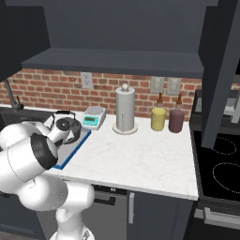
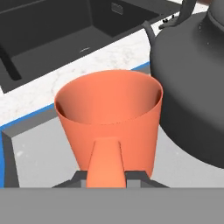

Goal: Pick the kettle from the counter and place it on the tray. Then pick the mug from the cabinet and place it on the tray. Then close the cabinet doors.

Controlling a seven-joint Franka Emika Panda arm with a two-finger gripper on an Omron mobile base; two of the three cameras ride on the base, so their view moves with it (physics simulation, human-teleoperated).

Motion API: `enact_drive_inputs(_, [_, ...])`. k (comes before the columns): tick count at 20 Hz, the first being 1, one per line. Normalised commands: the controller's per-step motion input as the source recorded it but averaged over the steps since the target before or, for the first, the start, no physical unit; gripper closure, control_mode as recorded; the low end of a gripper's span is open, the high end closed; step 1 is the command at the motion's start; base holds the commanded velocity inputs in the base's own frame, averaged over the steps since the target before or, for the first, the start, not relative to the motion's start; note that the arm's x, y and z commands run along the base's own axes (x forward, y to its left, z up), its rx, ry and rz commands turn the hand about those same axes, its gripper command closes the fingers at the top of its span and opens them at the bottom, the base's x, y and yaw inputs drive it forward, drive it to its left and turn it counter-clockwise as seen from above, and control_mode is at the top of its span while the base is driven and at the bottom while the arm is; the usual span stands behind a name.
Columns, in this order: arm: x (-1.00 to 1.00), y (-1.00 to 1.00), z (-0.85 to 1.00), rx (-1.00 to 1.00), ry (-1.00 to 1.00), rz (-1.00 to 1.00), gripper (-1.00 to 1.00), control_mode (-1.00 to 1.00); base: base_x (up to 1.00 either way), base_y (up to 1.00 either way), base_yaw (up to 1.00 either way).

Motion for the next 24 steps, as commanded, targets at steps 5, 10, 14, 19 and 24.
enact_drive_inputs(5, [-0.2,-0.02,-0.31,-0.03,0.0,-0.06,1.0,-1.0,0.0,0.0,0.0])
enact_drive_inputs(10, [0.0,-0.16,-0.34,0.0,0.0,-0.06,1.0,-1.0,0.0,0.0,0.0])
enact_drive_inputs(14, [-0.01,-0.26,-0.33,0.0,0.0,-0.01,1.0,-1.0,0.0,0.0,0.0])
enact_drive_inputs(19, [-0.23,-0.06,-0.35,0.0,0.0,-0.01,-1.0,-1.0,0.0,0.0,0.0])
enact_drive_inputs(24, [-0.17,-0.14,-0.11,0.0,0.0,-0.03,-1.0,-1.0,0.0,0.0,0.0])
